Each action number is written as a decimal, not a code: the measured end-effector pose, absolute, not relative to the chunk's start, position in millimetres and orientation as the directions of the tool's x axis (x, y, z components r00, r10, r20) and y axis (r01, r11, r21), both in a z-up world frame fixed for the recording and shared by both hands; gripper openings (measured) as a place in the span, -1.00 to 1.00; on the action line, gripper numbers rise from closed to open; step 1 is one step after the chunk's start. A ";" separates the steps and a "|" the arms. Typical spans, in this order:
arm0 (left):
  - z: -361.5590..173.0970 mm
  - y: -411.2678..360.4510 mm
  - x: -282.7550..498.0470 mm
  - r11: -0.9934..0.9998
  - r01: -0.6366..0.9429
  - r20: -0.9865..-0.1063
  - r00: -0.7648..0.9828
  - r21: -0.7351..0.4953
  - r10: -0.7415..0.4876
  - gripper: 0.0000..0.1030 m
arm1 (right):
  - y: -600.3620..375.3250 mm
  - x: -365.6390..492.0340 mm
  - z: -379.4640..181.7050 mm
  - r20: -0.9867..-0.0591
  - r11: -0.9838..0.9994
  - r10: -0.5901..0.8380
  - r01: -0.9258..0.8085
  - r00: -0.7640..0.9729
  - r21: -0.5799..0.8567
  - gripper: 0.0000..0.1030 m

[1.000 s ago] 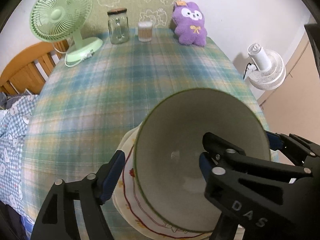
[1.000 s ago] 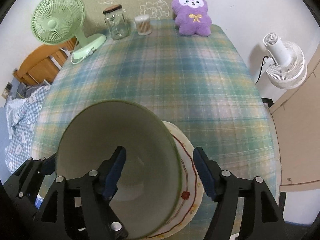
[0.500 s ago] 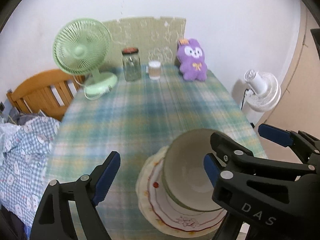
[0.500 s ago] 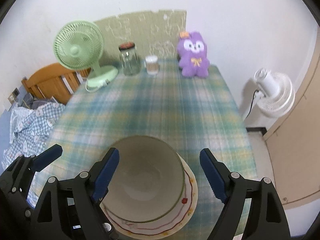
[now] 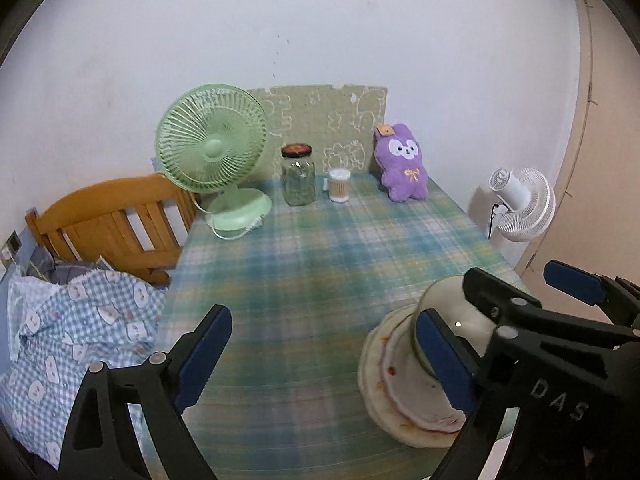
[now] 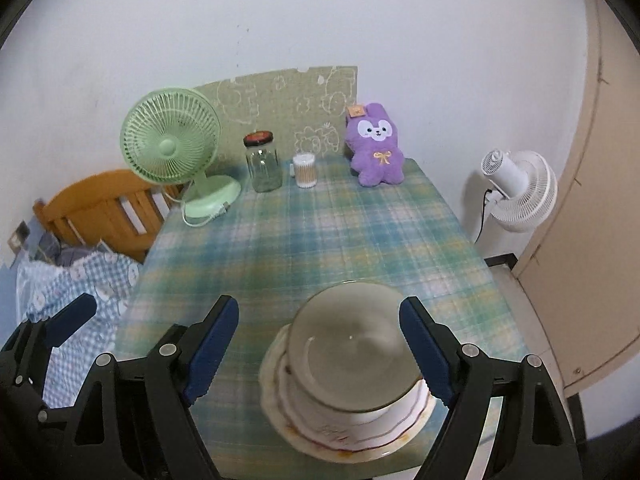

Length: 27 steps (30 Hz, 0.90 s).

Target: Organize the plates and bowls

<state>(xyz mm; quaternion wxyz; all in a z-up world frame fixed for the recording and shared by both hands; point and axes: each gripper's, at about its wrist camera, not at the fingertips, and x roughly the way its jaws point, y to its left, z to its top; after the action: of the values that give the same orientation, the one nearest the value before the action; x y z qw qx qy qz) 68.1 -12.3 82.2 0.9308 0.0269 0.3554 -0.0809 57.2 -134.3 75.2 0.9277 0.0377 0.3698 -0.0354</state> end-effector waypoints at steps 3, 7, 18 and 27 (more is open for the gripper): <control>82.4 2.8 60.7 0.985 0.172 -0.651 0.750 0.014 -0.121 0.93 | -120.9 46.8 76.3 -0.666 0.993 -0.067 0.113 0.743 0.025 0.65; 83.4 21.8 47.0 0.990 0.142 -0.633 0.767 0.007 -0.106 1.00 | -109.4 34.5 76.8 -0.650 0.993 -0.072 0.113 0.757 0.022 0.65; 57.4 37.8 2.7 0.997 0.070 -0.590 0.806 0.031 -0.038 1.00 | -98.4 -10.7 51.6 -0.603 0.996 -0.057 0.086 0.796 0.020 0.76; 36.2 40.8 -26.2 0.998 0.059 -0.562 0.827 0.025 -0.035 0.99 | -101.8 -46.0 27.5 -0.560 0.995 -0.067 0.098 0.826 0.025 0.82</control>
<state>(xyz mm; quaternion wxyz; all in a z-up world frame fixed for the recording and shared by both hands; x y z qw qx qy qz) -26.2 40.8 36.2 0.9555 0.0204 0.2934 -0.0245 -46.0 -101.8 27.5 0.9550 0.0266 0.2921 -0.0433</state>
